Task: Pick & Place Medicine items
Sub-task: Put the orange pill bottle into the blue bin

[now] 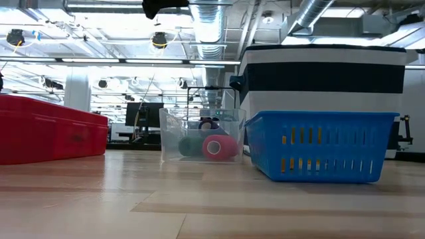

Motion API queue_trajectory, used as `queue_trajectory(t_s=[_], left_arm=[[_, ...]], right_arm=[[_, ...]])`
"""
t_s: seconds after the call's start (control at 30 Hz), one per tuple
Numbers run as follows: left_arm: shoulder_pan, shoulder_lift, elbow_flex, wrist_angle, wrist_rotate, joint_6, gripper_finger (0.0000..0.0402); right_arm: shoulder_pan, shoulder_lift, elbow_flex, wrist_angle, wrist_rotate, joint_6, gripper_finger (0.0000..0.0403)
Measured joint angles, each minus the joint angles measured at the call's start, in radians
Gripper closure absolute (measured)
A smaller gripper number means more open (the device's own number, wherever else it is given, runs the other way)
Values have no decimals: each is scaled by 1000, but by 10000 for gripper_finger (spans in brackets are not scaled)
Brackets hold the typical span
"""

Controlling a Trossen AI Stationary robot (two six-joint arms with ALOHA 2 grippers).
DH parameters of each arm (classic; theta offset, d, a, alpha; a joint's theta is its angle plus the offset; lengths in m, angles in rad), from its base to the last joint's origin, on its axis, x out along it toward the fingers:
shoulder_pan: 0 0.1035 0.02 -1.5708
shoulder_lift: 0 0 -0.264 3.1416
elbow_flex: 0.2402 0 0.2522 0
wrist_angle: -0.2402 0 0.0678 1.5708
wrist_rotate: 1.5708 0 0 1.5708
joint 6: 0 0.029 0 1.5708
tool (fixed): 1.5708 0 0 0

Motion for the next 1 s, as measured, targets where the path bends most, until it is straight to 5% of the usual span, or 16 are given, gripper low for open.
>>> queue_trajectory(t_s=[1.0], left_arm=[[1, 0, 0, 115, 0, -157, 184]], right_arm=[[-10, -4, -149, 185, 70, -16, 143]])
